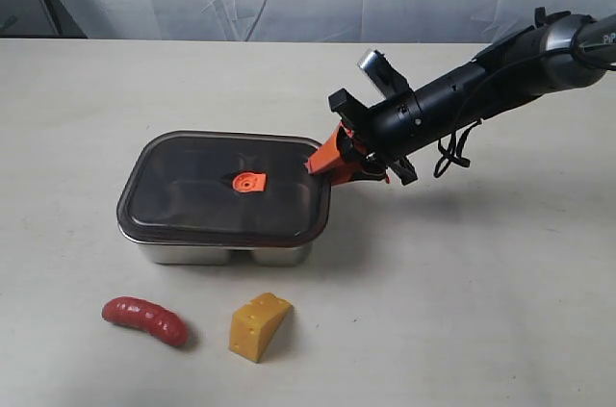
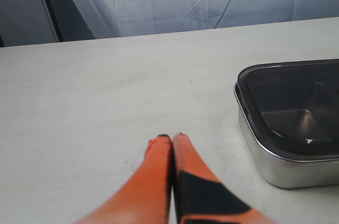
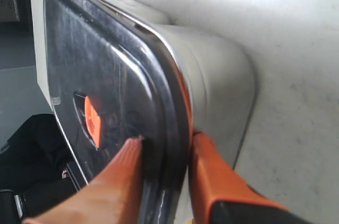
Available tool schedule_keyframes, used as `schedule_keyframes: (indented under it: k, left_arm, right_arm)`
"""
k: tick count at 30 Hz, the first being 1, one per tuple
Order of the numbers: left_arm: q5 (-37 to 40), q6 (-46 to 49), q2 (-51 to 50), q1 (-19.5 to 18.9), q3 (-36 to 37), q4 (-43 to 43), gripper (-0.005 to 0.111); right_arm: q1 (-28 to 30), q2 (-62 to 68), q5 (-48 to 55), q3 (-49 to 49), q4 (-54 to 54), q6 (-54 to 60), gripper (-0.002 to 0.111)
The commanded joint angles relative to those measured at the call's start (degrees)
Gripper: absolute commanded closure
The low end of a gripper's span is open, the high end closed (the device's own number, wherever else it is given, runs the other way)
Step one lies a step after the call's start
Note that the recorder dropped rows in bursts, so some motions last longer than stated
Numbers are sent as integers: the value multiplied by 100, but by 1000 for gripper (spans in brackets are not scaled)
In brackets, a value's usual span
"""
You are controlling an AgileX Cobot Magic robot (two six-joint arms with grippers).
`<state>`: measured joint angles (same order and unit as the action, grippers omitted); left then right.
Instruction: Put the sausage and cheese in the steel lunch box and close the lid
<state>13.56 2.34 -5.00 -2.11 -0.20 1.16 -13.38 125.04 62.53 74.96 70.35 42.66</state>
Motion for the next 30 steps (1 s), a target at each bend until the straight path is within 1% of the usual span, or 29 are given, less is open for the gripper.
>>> schedule_keyframes:
  k: [1, 9, 21, 22, 26, 27, 30]
  left_arm:
    - [11, -3, 35, -2, 20, -19, 106]
    - [11, -3, 35, -2, 20, -19, 106]
    - [11, -3, 35, -2, 20, -19, 106]
    - [11, -3, 35, -2, 20, -19, 106]
    - [11, -3, 35, -2, 20, -19, 106]
    - [11, -3, 35, -2, 20, -19, 106]
    - [11, -3, 35, -2, 20, -19, 106]
  right_arm:
    - [12, -38, 290, 22, -72, 22, 89]
    - [12, -74, 329, 22, -630, -180, 89]
    - [12, -74, 256, 22, -695, -272, 88]
    - [12, -74, 256, 22, -708, -272, 85]
    - [95, -82, 235, 22, -697, -272, 65]
    - [124, -82, 235, 22, -697, -272, 64]
    - [178, -82, 235, 22, -710, -272, 67]
